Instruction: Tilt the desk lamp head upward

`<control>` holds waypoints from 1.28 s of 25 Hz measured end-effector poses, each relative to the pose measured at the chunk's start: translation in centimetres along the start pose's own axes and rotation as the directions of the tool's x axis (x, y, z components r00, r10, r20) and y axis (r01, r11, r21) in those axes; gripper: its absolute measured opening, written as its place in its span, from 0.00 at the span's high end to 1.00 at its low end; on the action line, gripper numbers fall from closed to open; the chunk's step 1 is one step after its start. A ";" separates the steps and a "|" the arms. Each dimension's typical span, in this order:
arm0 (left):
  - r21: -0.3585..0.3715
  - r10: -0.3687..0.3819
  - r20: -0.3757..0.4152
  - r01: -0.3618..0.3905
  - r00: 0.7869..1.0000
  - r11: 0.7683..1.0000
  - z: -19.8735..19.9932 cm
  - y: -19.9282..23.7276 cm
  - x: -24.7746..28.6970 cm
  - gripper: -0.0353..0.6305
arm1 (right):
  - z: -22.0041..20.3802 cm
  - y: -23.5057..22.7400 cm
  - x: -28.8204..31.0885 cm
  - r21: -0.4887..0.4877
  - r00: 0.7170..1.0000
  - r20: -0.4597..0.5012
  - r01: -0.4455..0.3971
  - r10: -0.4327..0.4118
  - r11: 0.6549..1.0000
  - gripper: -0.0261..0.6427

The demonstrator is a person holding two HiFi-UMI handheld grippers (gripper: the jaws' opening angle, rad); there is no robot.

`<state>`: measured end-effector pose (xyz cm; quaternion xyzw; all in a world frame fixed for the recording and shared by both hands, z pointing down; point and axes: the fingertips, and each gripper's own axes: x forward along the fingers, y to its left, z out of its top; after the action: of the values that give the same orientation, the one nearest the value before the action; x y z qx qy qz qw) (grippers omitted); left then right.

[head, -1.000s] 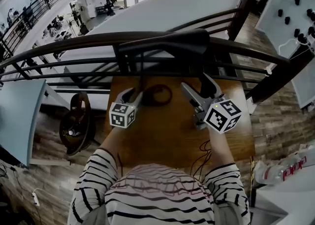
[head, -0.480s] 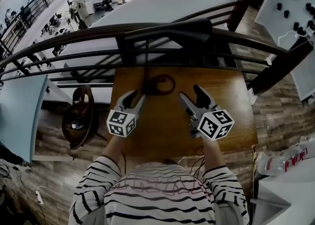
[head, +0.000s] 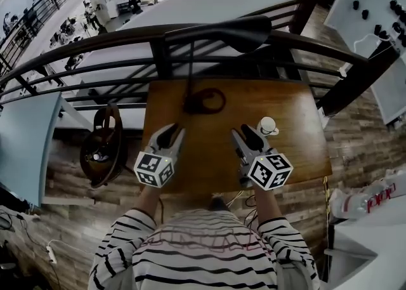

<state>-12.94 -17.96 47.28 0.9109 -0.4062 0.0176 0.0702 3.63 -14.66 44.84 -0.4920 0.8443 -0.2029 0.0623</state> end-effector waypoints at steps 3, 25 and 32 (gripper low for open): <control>-0.010 -0.004 0.000 0.004 1.000 1.000 -0.7 -1.2 -1.9 0.83 | -1.7 0.7 -1.6 0.016 1.000 -0.006 0.022 -0.022 1.000 0.75; -0.060 -0.086 -0.071 0.082 0.994 0.995 -5.9 -5.2 -13.6 0.94 | -12.1 7.2 -7.0 0.105 0.989 -0.095 0.127 -0.117 0.986 0.96; -0.081 -0.104 -0.088 0.097 0.991 0.992 -6.8 -5.8 -15.2 0.94 | -14.2 8.5 -7.9 0.117 0.985 -0.130 0.131 -0.116 0.984 0.96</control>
<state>-18.64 -1.93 52.02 0.9250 -0.3566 0.0402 0.1245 -3.55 -0.23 53.56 -0.5254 0.7999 -0.2887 0.0286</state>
